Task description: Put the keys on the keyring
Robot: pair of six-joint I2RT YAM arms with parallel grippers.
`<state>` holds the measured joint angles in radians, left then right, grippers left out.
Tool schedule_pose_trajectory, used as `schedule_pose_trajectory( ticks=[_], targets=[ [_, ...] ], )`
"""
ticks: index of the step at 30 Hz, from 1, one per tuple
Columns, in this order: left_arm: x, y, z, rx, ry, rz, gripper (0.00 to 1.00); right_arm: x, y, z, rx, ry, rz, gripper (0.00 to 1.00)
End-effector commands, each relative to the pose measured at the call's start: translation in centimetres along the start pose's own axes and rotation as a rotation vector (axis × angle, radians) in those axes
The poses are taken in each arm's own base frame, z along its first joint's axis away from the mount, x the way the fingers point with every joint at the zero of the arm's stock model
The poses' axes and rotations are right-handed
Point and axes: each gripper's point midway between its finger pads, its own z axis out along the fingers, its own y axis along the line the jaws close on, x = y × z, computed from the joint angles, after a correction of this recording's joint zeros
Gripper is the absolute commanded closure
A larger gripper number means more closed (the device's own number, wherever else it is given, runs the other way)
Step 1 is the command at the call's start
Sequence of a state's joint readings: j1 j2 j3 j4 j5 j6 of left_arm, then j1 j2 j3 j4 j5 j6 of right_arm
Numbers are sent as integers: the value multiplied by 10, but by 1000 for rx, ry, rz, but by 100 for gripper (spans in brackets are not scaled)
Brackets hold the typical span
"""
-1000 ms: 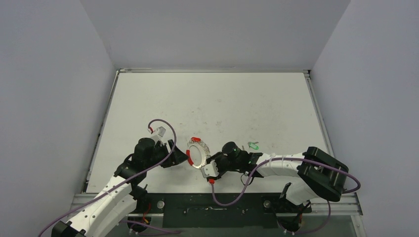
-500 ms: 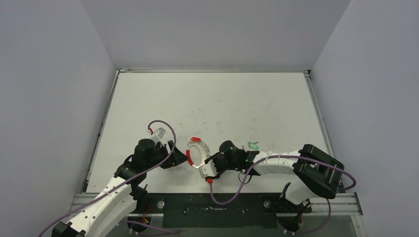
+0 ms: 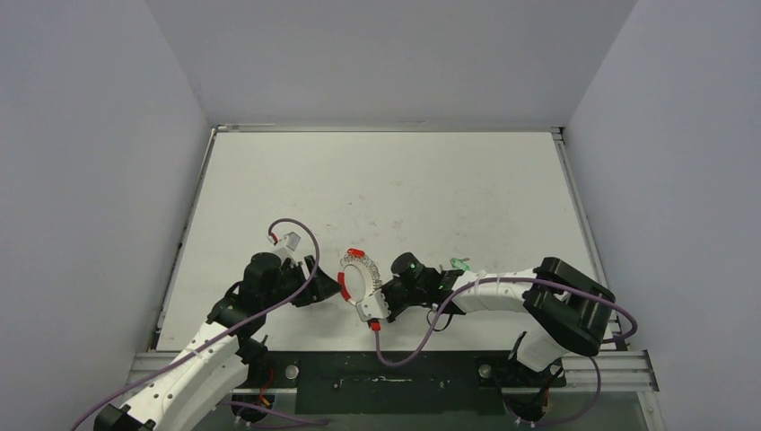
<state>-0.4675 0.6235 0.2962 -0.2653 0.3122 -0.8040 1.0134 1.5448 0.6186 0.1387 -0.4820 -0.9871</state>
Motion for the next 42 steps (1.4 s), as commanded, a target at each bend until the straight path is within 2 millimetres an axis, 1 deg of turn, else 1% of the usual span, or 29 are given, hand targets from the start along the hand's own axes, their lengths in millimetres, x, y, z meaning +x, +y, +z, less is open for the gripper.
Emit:
schedule_pose_trajectory(
  ticks=[1,5,8,12,18,21,24,26,27,33,35,39,42],
  targets=[
    [-9,-9,-1,33,-37,12,40,-10,-19,-2,35,-7,-7,100],
    [-10,-10,-3,35,-38,16,40,-14,-24,-8,42,-2,10,100],
    [-11,-11,-4,36,-42,18,40,-22,-28,-15,59,-19,21,100],
    [-15,-15,-5,45,-52,35,40,-32,-34,-30,87,-37,30,100],
    [-25,-30,-7,99,-79,82,40,-50,-45,-57,155,-71,8,100],
    [-30,-40,-8,141,-95,108,40,-53,-40,-63,151,-83,23,100],
    [-31,-47,-8,173,-93,125,41,-54,-35,-60,125,-91,97,100],
    [-32,-50,-9,185,-89,136,41,-56,-31,-54,88,-97,197,100],
    [-31,-51,-9,190,-86,141,41,-56,-29,-49,72,-98,253,100],
    [-31,-53,-11,199,-80,162,41,-53,0,-18,-70,-88,527,100],
    [-31,-53,-12,198,-84,162,41,-50,10,-9,-102,-68,567,100],
    [-31,-53,-12,195,-84,161,41,-49,32,6,-133,-10,559,100],
    [-31,-53,-12,194,-82,162,41,-49,35,11,-137,2,590,100]
  ],
)
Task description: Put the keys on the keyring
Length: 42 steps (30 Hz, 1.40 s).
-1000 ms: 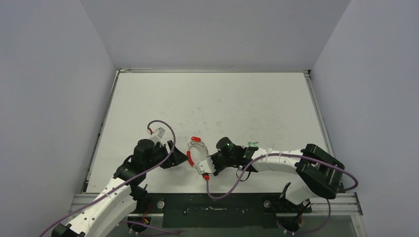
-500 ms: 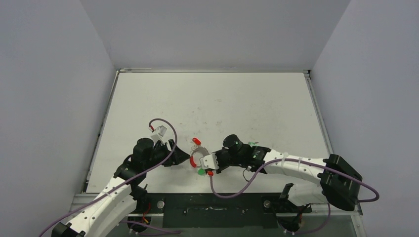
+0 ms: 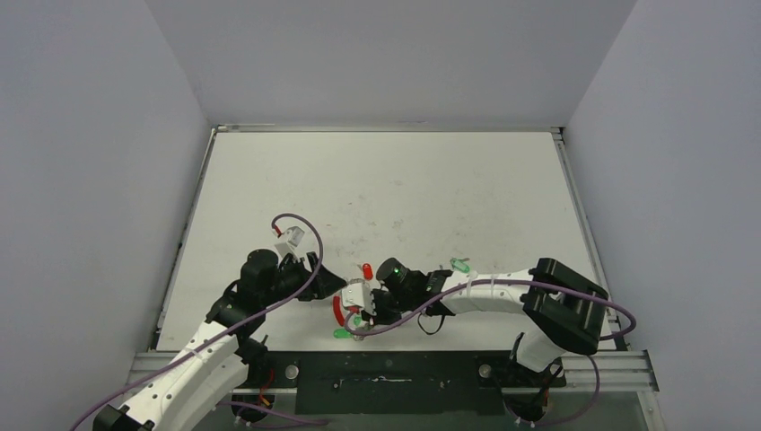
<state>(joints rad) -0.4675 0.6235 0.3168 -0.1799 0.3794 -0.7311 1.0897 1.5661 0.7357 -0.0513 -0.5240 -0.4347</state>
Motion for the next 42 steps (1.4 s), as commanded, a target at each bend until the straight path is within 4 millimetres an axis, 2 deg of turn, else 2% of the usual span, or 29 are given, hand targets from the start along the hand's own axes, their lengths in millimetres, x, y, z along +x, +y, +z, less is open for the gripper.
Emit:
schedule_pose_trajectory(
  ticks=[1,3,9,12,15,18,24,28,35,42],
  targets=[
    [-22,-25,-5,73,-57,56,41,-13,-1,6,21,-21,56,100],
    [-21,-24,-5,75,-55,57,42,-17,-8,1,48,-41,74,100],
    [-22,-31,-4,141,-84,98,43,-49,-23,-31,99,-187,47,100],
    [-29,-42,-6,212,-138,150,44,-56,-27,-48,137,-197,-40,100],
    [-36,-51,-9,260,-193,210,44,-57,-34,-66,215,-189,-80,100],
    [-41,-62,-14,329,-251,289,45,-67,-41,-83,271,-213,-103,100],
    [-45,-83,-24,436,-355,479,46,-82,-46,-98,261,-259,-62,100],
    [-36,-93,-24,483,-371,614,46,-85,-47,-105,241,-272,-19,100],
    [-4,-113,-15,581,-328,887,49,-93,-53,-125,217,-355,68,100],
    [10,-114,0,593,-301,1051,61,-98,-49,-135,176,-401,86,100]
  ],
)
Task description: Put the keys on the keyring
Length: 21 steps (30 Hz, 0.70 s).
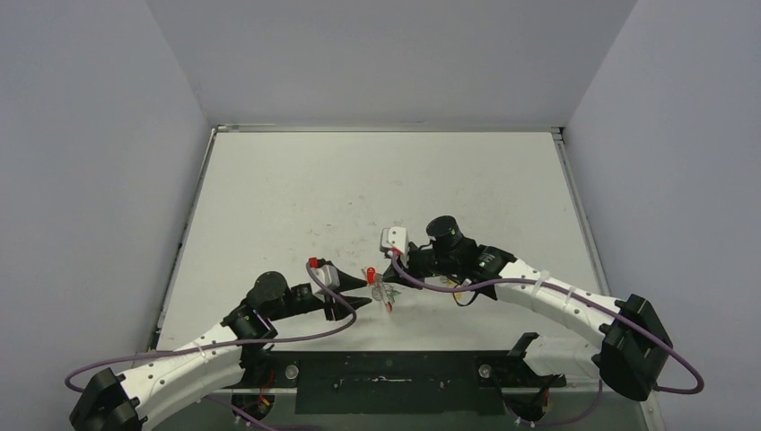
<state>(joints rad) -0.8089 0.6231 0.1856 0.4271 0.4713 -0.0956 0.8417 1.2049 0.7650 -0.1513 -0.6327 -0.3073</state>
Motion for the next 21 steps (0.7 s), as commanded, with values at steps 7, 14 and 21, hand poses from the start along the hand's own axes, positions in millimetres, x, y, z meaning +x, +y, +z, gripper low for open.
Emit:
schedule_pose_trajectory(
  ticks=[7,14,21],
  targets=[
    [-20,7,12,-16,-71,279,66,-46,12,-16,-81,-144,-39,100],
    [-23,8,15,-30,-80,284,68,-49,13,-17,-88,-152,-42,100],
    [-19,5,24,-10,-59,260,67,-51,14,-18,-91,-158,-41,100]
  ],
)
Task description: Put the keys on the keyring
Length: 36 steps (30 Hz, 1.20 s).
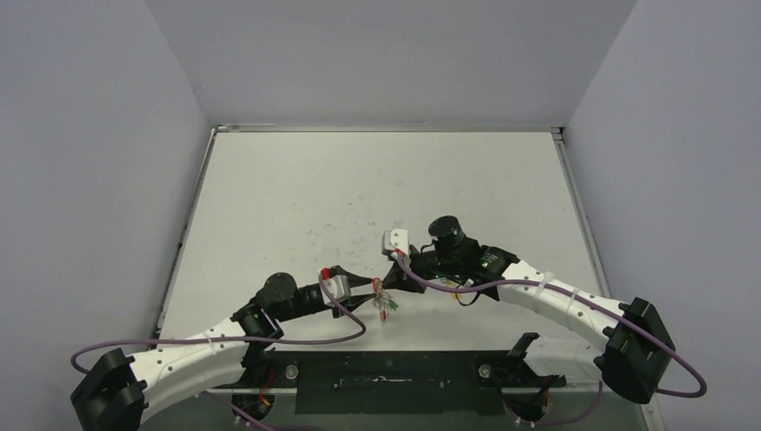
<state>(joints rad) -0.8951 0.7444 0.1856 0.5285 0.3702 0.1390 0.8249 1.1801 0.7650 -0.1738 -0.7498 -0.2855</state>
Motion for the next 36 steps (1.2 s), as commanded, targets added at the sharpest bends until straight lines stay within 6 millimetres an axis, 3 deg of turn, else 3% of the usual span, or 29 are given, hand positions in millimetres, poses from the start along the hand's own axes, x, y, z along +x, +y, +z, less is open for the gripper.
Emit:
schedule_pose_trajectory(
  ticks=[1,10,20,24,30,36],
  targets=[
    [-27,4,10,-6,-75,31,67,-44,-1,-10,0,-114,-74,100],
    [-21,6,17,-19,-51,8,69,-45,-1,-9,-2,-123,-71,100],
    [-29,8,23,-32,-65,-12,66,-43,-1,-7,-8,-118,-65,100],
    [-26,9,25,-33,-57,-14,76,-43,-1,-7,-10,-118,-64,100],
    [-23,10,25,-41,-47,-7,100,-43,0,-6,-16,-117,-64,100],
    [-24,14,24,-60,-46,-9,100,-44,4,-6,-33,-122,-70,100]
  ],
)
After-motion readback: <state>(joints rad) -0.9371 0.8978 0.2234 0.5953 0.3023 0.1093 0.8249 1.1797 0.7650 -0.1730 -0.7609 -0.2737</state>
